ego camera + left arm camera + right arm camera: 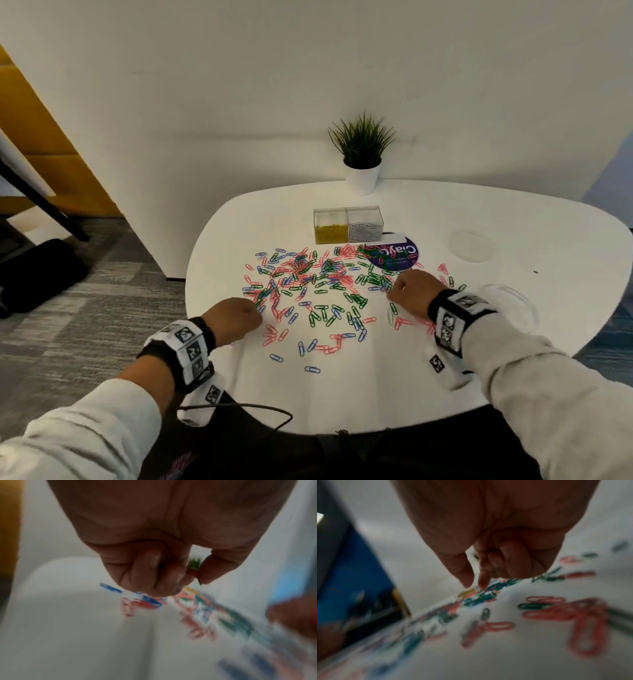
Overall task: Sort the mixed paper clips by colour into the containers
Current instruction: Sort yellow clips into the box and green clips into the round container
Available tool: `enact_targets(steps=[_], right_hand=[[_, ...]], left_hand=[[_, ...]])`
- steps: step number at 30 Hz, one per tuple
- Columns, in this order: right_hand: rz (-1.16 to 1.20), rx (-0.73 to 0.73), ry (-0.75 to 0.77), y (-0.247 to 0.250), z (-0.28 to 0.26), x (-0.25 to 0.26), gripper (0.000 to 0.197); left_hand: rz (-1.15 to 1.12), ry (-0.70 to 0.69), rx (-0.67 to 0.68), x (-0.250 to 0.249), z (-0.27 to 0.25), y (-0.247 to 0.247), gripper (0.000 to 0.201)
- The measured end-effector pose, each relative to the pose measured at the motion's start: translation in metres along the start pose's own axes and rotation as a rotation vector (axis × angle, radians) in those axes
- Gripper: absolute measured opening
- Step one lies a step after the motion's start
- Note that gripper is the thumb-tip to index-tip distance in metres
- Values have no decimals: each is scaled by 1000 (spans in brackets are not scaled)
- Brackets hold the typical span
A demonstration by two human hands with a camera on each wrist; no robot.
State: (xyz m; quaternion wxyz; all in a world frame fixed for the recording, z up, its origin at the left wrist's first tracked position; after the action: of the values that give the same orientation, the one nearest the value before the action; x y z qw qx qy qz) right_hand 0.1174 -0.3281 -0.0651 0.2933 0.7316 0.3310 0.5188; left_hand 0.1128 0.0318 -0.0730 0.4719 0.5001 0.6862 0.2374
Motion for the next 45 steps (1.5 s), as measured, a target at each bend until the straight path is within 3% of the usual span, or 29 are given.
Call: enact_targets(steps=[2,4,10,15,19,21,24,27,32,38,42,45], right_hand=[[-217,41,16,-13,7,1,18],[-251,52,-7,-18,11,0,15],[-177,48,-66,-18,7,-1,23],[-154,91,-41,-17,0,8,22],[87,48,42,24,-6,20,38],[189,-15,54,62,-18,19,37],[385,-133,-3,114,-31,-6,22],[519,-194,-42,141,-45,-32,10],[266,-129,-63,145,-56,-52,28],[-13,-6,-122,129,-57,-58,22],[-54,61,-171,113,-59,-60,25],[-20,75,-179,109,-58,-58,15]], left_hand=[[-607,74,-7,-1,-3,1,21],[-928,65,-14,-8,-6,5,23],[-1181,77,79,-39,-2,-9,25],[-1311,95,178,-73,6,-23,8],[-1071,50,112,-87,18,-18,12],[-655,-46,21,-92,25,-7,14],[228,-263,-108,-113,27,5,11],[596,-335,-105,-123,27,-7,21],[735,-384,-64,-115,29,-31,28],[739,-402,-157,-121,21,-37,20],[732,-360,-138,-118,24,-47,20],[701,-334,-131,-120,24,-46,20]])
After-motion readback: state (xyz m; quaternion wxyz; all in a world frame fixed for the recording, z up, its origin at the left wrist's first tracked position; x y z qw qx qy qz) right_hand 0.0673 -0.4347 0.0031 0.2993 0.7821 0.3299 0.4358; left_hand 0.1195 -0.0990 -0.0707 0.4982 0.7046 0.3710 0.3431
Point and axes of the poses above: each hand's wrist, its own z-axis towards the middle knuckle, its own y-axis out of the back of the hand, x = y × z, the point moved 8 cm from there along z, towards the middle knuckle, and after that the axes turned 13 degrees about z, right-handed, at the moved point
